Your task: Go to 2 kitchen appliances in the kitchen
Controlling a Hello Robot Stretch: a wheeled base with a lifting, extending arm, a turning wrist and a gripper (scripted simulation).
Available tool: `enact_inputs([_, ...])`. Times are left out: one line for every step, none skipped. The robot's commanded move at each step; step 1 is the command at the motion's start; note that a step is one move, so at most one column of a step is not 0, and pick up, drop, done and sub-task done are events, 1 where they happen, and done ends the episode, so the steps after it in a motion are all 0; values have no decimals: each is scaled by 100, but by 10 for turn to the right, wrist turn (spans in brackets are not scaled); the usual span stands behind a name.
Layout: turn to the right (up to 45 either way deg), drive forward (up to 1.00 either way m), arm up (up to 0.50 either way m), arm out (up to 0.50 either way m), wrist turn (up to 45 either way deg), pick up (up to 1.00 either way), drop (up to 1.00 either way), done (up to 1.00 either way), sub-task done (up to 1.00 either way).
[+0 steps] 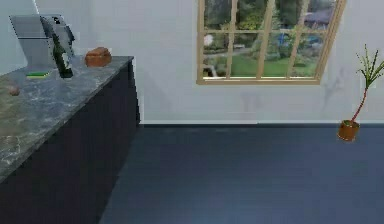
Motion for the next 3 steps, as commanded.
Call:
enact_inputs([0,100,0,0,0,0,0,0,0])
enact_inputs([0,35,0,0,0,0,0,0,0])
enact_inputs([-450,0,0,0,0,0,0,0,0])
